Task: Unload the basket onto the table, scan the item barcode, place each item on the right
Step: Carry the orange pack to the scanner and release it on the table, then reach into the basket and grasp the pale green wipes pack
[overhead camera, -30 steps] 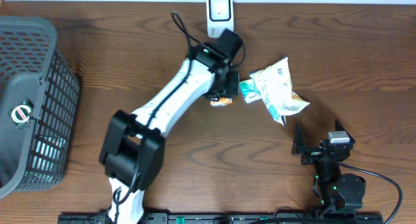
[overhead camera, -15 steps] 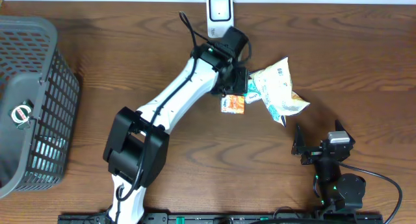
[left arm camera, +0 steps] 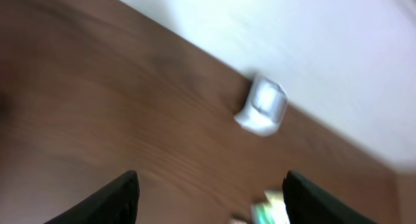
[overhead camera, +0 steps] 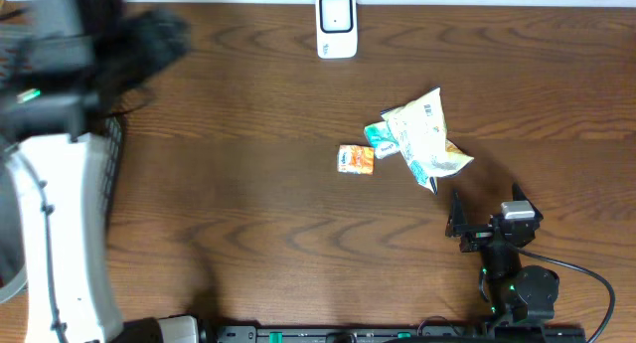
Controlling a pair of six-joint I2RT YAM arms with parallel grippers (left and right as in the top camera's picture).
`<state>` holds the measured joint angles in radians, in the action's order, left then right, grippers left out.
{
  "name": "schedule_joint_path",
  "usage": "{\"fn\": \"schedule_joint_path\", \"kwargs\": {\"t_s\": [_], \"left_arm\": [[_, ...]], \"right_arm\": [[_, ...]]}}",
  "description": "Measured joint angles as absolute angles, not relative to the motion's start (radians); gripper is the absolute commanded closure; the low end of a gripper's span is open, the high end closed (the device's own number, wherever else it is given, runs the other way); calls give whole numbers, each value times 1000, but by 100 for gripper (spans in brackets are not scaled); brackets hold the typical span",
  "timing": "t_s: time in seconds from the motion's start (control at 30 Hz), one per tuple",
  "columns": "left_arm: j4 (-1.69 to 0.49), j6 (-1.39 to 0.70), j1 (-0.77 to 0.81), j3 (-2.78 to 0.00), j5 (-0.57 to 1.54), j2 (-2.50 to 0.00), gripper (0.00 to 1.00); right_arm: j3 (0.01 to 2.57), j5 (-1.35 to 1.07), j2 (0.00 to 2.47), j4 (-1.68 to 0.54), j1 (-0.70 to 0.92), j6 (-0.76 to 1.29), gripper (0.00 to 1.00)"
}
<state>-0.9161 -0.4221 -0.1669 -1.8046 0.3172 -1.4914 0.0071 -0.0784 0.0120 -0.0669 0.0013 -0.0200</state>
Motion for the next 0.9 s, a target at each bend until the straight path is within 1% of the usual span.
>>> {"fn": "schedule_joint_path", "kwargs": {"t_s": [0.03,0.1,0.2,0.23,0.3,0.43,0.63,0.9], "left_arm": [[-931,-425,-239,-1805,317,-1479,25],[-978,-438,-429,-1806,316,-1475,22],[-1029,-449,-613,-1805,311,-1499,15],[-1033,-458,-648,-1803,305,-1509,13],[-1081,-514,-753,-1780,226,-1542,12],[-1101,-572,-783,-1718,103,-1609,12],[-1125,-631,-758,-1641,-20,-1767,11],[-1148,-704,-706,-1567,-110,-1932,11]], "right_arm": [[7,-78,12,-67,1,-20,1],[7,-78,12,-67,1,-20,1],[7,-78,12,-67,1,-20,1],[7,-78,12,-67,1,-20,1],[7,-78,12,-67,1,-20,1],[7,-78,12,-67,1,-20,1],[7,-78,12,-67,1,-20,1],[7,-78,12,-67,1,-20,1]]}}
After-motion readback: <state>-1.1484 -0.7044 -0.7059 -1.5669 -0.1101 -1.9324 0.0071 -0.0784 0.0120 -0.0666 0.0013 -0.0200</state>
